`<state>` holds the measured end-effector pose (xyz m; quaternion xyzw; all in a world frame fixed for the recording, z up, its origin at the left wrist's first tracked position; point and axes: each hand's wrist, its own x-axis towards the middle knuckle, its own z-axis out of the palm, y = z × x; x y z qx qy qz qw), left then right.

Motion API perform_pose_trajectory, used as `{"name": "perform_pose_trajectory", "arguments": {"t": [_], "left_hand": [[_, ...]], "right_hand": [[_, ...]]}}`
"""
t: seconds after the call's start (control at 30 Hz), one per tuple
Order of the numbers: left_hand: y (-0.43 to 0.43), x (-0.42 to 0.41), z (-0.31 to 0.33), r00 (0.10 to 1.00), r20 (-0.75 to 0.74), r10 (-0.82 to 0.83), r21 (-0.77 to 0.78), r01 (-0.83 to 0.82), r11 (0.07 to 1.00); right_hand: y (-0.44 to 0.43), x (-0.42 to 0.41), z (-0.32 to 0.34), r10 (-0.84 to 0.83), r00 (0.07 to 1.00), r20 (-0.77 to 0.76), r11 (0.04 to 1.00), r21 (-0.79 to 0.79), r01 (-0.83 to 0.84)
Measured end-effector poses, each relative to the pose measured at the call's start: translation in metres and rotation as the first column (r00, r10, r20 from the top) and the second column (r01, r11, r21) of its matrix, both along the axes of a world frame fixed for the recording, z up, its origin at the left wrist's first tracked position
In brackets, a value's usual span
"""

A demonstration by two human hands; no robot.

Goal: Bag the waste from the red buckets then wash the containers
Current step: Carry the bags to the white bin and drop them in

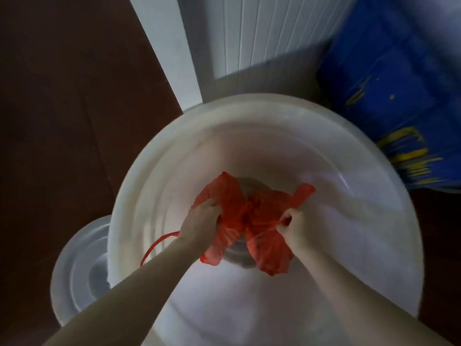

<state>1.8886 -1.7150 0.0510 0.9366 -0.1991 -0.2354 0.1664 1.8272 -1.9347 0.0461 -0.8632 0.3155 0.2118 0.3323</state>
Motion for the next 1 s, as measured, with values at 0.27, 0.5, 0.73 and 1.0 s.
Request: {"name": "perform_pose_trajectory", "arguments": {"t": [0.27,0.5,0.73,1.0], "left_hand": [[-0.011,-0.012,-0.066,0.987,-0.156,-0.049,0.167,0.075,0.983],[-0.016,-0.019,-0.010,0.947,-0.321,-0.001,0.269,0.093,0.959],[0.019,-0.012,0.079,0.972,-0.205,0.113,0.130,-0.087,0.988],[0.174,-0.050,0.160,0.832,0.055,0.552,-0.220,-0.529,0.819]], "right_hand": [[-0.012,-0.016,-0.057,0.078,0.995,-0.064,0.996,-0.032,-0.080],[-0.001,-0.020,0.001,0.262,0.964,-0.055,0.965,0.011,-0.262],[0.032,-0.009,0.080,0.410,0.908,-0.080,0.912,0.013,-0.411],[0.154,0.028,0.165,0.434,0.871,0.229,0.896,-0.007,-0.444]]}}
